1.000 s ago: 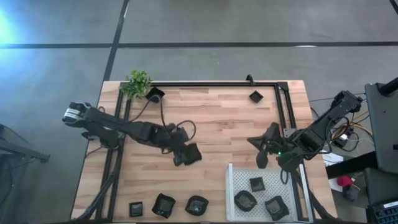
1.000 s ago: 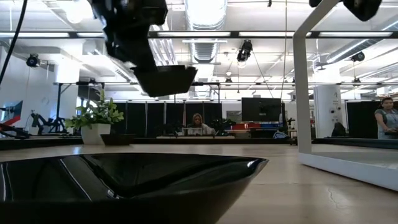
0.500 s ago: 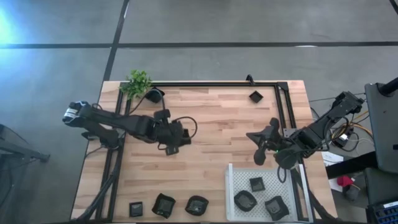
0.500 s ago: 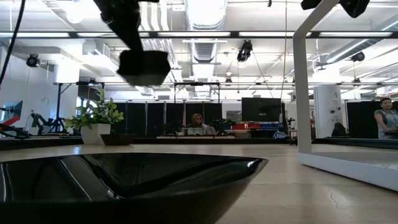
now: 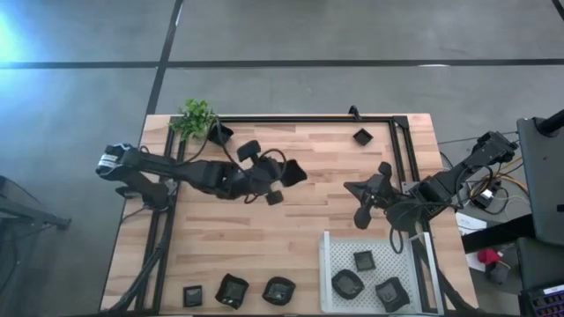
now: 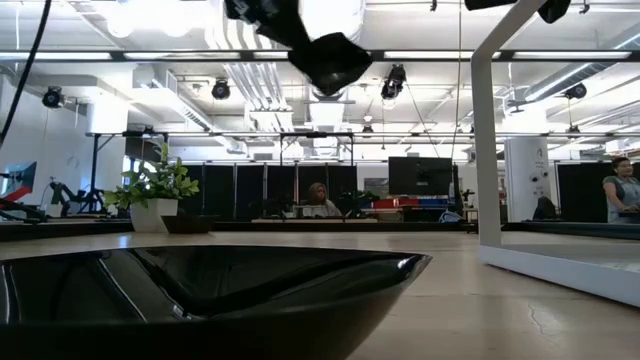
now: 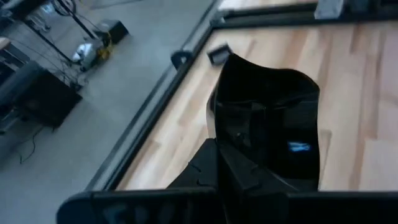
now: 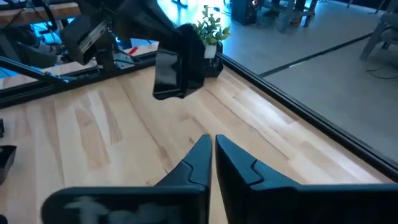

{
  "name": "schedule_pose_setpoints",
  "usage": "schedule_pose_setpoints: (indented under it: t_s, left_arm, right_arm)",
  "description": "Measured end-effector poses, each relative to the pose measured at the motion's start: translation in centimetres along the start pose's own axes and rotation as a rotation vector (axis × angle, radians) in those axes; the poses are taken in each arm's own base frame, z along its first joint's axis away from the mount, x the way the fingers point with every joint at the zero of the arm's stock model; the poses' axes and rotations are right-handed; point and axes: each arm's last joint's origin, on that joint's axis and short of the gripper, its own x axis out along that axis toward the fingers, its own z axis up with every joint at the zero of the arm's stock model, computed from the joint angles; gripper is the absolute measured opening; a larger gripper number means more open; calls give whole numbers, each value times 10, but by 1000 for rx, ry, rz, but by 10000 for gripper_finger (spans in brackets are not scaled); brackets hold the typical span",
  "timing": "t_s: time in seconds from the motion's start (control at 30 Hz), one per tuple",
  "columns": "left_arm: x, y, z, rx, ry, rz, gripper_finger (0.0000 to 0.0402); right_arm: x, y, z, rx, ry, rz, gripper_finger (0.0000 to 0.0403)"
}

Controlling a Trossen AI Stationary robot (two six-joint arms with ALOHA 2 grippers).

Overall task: Pick & Place Mini shaped plates
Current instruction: Stack the distorted square plate on top of the other distorted square plate on the shelf

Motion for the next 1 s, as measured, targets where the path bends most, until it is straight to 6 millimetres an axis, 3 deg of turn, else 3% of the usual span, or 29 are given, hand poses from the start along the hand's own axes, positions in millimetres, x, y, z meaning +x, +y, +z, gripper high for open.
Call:
schedule_pose_setpoints:
  t_s: [0.2,0.43,0.63,1.0]
  left_arm:
    - [12,1,9,-44,-76,27,0]
    - [32,-13,16,-13,-165,80,0]
    - [41,-21,16,28,-189,87,0]
    - [41,-21,17,23,-197,85,0]
  right_arm:
    - [2,1,3,26,-16,1,73]
    - [22,10,4,-10,-39,-45,116]
    - [41,21,5,-170,-75,-82,127]
    - [56,16,9,-179,-112,-220,125]
